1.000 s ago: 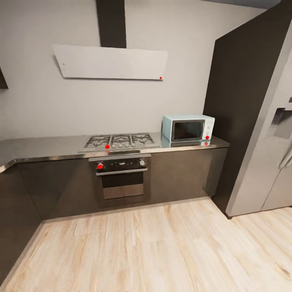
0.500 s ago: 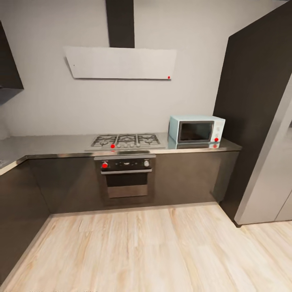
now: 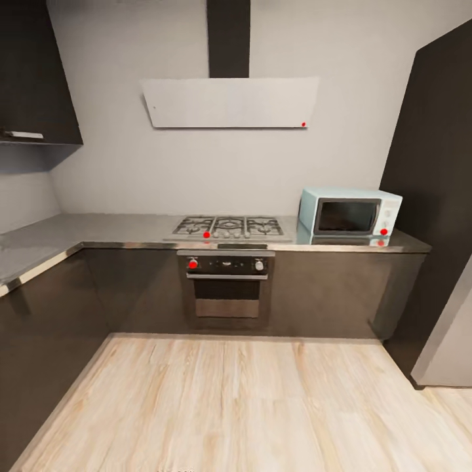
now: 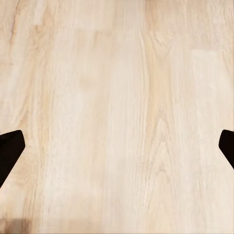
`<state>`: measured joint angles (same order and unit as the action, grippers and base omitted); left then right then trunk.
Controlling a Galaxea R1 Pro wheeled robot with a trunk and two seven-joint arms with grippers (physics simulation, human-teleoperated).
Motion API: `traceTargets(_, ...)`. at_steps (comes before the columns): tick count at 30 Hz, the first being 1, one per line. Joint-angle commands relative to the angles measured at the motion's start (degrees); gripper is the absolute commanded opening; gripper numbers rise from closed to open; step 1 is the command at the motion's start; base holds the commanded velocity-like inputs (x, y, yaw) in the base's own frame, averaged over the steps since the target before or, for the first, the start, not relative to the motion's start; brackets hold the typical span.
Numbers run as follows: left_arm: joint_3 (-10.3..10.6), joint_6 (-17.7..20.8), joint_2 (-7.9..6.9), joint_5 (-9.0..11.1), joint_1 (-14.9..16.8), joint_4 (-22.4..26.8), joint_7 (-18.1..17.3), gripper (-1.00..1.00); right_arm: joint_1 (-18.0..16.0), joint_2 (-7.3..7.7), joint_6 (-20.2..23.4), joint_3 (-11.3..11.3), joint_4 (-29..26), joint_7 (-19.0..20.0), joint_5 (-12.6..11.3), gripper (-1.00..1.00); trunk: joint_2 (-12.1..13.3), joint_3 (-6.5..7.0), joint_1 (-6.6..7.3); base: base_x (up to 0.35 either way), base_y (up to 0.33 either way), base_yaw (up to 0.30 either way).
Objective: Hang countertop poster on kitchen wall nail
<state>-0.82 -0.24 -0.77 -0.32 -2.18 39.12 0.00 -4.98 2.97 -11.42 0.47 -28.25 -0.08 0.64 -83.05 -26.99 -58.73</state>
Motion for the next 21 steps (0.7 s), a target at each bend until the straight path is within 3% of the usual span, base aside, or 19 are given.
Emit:
traceTargets(1,-0.1,0.0,0.0,0.0,0.0,0.1,0.0,1.0,0.0,0.01,-0.2,0.1,0.0,0.0,0.1,1.0,0.0,-0.05,0.0,0.0,-0.002,0.282)
traceTargets(9,-0.1,0.0,0.0,0.0,0.0,0.1,0.0,1.0,0.0,0.05,-0.1,0.0,0.0,0.0,0.1,1.0,0.0,-0.05,0.0,0.0,-0.004,0.274)
traceTargets(15,-0.1,0.0,0.03,0.0,0.0,0.1,0.0,1.0,0.0,0.05,-0.1,0.0,0.0,0.1,0.1,1.0,0.0,-0.06,0.0,0.0,-0.215,0.094)
traceTargets(21,-0.1,0.0,-0.01,0.0,0.0,0.1,0.0,1.0,0.0,0.02,-0.2,0.0,0.0,0.0,0.1,1.0,0.0,-0.06,0.0,0.0,-0.077,0.242)
